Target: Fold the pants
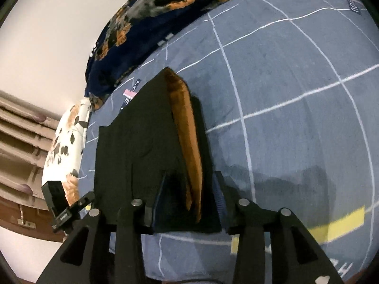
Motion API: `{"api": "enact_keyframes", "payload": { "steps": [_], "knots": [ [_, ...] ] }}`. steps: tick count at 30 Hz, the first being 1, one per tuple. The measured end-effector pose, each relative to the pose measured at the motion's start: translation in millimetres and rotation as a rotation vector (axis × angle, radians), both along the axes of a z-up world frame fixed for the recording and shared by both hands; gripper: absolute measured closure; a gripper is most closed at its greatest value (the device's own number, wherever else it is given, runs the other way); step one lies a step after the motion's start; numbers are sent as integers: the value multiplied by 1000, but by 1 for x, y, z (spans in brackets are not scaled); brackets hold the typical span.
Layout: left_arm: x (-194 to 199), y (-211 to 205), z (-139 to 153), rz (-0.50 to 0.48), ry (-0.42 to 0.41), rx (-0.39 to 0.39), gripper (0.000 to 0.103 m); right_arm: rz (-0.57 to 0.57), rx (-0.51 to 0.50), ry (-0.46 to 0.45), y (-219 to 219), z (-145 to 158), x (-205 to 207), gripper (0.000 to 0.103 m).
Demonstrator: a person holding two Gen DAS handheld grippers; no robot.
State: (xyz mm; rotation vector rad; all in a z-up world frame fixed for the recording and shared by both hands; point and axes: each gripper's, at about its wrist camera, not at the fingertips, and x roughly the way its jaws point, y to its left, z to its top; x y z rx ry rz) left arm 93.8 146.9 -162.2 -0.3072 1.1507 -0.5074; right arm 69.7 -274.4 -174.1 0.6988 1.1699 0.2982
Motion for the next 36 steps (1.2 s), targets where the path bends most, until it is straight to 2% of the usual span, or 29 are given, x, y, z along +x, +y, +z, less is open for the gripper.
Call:
{"api": "enact_keyframes", "payload": {
  "steps": [4,9,12,15,19,22,25,30,32,36],
  "knots": [
    [9,-9,-2,-68,25,-65,11,36,32,19,3,-12,11,65],
    [17,-21,-1,-122,-6,-62,11,144,113,5,9,-16,21,62],
    [24,-27,-3,-124,-22,-70,11,165,174,22,3,-23,24,62],
    [25,-36,-2,-129,-42,-13,11,196,216,32,-3,-30,29,61],
    [16,-54,-1,-163,-95,138,11,193,298,90,-12,-39,35,62],
    [13,-59,-2,-168,-116,192,11,195,319,93,-14,-41,34,62],
    [13,-58,-2,-163,-116,197,11,173,349,96,-18,-45,33,61],
    [12,-61,-2,-161,-127,220,11,167,316,101,-13,-40,33,58],
    [12,-62,-3,-160,-130,225,11,173,306,103,-9,-37,36,51],
    [11,-62,-2,-158,-135,233,11,213,221,75,5,-27,38,45]
  ]
}}
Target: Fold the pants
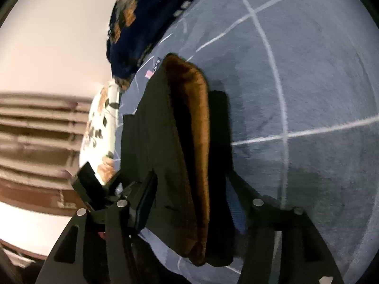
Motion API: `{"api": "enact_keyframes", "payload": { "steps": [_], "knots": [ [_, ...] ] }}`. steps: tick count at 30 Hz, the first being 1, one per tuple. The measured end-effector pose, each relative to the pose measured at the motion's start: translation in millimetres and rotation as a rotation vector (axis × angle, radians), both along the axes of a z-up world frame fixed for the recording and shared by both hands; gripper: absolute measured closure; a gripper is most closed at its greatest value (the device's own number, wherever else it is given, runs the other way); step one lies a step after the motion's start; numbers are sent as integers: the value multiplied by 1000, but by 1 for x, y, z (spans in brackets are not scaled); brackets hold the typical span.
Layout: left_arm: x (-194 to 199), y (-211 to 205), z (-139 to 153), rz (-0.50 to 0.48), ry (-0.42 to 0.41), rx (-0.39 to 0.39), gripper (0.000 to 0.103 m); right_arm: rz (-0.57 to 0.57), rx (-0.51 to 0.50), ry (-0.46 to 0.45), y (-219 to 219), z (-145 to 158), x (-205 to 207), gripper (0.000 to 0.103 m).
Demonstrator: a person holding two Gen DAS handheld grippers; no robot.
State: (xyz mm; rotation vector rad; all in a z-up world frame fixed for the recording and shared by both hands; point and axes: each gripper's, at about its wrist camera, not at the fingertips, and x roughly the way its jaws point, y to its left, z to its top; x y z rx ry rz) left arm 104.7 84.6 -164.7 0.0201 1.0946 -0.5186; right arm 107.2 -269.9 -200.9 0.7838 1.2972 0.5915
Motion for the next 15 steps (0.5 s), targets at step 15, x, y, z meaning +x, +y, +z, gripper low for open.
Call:
{"api": "enact_keyframes", "payload": {
  "steps": [15],
  "knots": [
    [1,1,-1,-5,9,25,11,12,6,34,-12,-6,2,52]
  ]
}}
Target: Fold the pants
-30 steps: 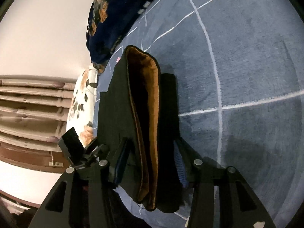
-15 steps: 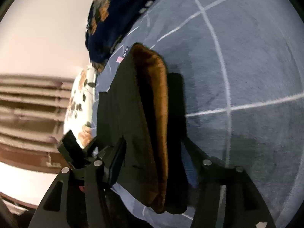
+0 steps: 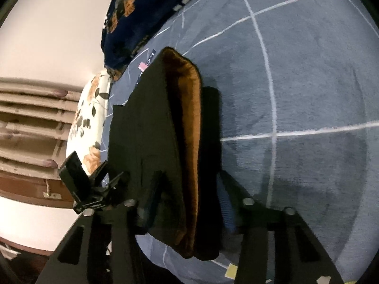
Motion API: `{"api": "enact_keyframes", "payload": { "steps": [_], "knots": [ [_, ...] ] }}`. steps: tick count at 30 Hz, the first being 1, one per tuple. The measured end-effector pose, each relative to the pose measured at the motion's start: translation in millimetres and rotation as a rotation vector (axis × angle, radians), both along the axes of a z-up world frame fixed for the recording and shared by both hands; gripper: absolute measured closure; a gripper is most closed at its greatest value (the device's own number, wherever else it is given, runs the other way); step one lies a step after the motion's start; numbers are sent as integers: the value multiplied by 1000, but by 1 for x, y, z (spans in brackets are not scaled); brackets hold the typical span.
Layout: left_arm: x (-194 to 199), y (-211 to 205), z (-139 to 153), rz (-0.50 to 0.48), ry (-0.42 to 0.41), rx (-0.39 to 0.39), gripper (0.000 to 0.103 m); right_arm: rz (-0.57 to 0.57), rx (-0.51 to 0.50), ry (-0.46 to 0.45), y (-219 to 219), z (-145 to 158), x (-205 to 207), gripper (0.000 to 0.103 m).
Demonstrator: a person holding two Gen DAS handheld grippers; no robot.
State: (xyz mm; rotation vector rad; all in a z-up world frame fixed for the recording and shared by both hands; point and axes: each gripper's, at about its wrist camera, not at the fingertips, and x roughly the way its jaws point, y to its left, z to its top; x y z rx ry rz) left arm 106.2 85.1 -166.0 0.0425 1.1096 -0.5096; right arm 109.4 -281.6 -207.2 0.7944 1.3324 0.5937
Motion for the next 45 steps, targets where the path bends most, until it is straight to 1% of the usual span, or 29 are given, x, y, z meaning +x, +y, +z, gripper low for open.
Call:
{"api": "enact_keyframes", "payload": {
  "steps": [2,3,4,5,6,7,8,9,10,12,13,15,17,21,25,29,31,35,37,41,43,44,45],
  "knots": [
    [0,3,0,-14,2,-16,11,-33,55,5,-1,-3,3,40],
    [-1,3,0,-24,-4,-25,11,-42,66,-3,1,-3,4,39],
    [-2,2,0,-31,-10,-29,15,-31,64,-19,8,-2,6,37],
    [-3,2,0,-40,-18,-33,21,-12,55,-28,16,-1,6,37],
    [-4,1,2,-46,-35,-41,45,12,39,-44,26,1,6,38],
    [-3,2,5,-44,-38,-58,64,38,10,-46,36,2,6,49],
    [-2,3,7,-33,-42,-60,72,55,-11,-42,43,0,4,73],
    [-1,3,10,-17,-58,-51,79,52,-13,-43,46,1,3,72],
    [-2,3,11,-8,-68,-48,82,43,-9,-56,48,4,1,74],
    [-2,5,14,10,-74,-57,84,30,13,-69,49,10,-1,76],
    [-2,7,17,22,-86,-61,86,24,51,-78,51,15,-1,76],
    [2,10,27,32,-117,-60,87,18,105,-99,55,23,1,77],
    [10,16,37,46,-139,-60,87,30,121,-129,66,34,9,77],
    [38,35,68,88,-220,-41,87,57,161,-187,92,52,39,77],
    [79,60,89,130,-285,-13,87,53,210,-232,111,60,81,77],
    [117,80,96,150,-346,47,87,43,247,-256,127,58,128,77],
    [137,86,92,162,-360,68,87,41,247,-264,135,55,147,77],
    [168,99,75,193,-355,82,87,32,254,-251,148,39,182,77],
    [181,104,59,202,-332,91,87,30,237,-234,152,25,195,77],
    [193,109,27,223,-293,116,87,9,191,-202,152,0,205,77],
    [195,112,18,237,-285,113,79,14,143,-200,153,-8,206,77],
    [195,113,14,248,-281,118,74,11,127,-192,153,-12,207,76],
    [195,113,10,264,-285,130,65,4,111,-181,153,-15,208,71]
  ]
}}
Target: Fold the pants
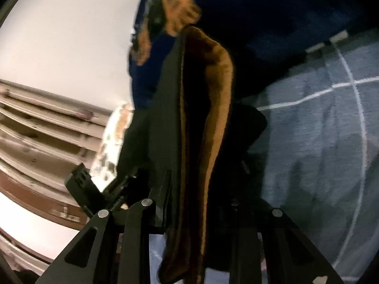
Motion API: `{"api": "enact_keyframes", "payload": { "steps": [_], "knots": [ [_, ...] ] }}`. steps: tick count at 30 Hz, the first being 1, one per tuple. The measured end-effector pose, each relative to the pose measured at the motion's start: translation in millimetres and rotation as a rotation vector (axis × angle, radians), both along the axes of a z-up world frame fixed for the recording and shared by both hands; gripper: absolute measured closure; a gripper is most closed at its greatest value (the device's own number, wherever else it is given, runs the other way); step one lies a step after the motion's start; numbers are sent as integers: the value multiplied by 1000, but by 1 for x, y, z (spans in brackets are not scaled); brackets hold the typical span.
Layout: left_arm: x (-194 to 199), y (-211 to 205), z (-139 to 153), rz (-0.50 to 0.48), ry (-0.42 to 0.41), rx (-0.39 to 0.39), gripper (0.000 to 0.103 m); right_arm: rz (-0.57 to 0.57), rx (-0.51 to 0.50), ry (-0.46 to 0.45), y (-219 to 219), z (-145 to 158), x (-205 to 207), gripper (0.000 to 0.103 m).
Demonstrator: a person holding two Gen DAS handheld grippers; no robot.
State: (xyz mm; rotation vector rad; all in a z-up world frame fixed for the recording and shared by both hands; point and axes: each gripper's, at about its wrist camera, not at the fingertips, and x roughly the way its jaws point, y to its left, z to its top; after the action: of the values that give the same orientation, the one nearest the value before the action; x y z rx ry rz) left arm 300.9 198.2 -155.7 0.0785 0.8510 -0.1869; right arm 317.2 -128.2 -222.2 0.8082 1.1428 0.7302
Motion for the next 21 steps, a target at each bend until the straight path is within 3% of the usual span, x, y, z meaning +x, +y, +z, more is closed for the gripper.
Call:
{"api": "enact_keyframes", "payload": {
  "steps": [2,4,7,9,12,15,21],
  "knots": [
    [-2,1,-5,41,-25,27,49,-12,-71,-18,1,0,-3,66],
    [-2,2,-7,91,-32,66,26,-36,-140,-55,2,8,-10,60],
    [-4,6,-1,127,-46,83,23,-136,-254,-133,1,30,-21,53],
    [-9,6,4,149,-48,103,19,-206,-332,-246,-1,56,-39,52],
    [-20,4,14,157,-64,101,18,-230,-396,-357,13,87,-62,39],
    [-35,-2,27,151,-87,86,16,-224,-464,-409,29,103,-78,25],
    [-69,-23,53,132,-143,116,14,-198,-507,-447,47,117,-112,20]
  ]
}}
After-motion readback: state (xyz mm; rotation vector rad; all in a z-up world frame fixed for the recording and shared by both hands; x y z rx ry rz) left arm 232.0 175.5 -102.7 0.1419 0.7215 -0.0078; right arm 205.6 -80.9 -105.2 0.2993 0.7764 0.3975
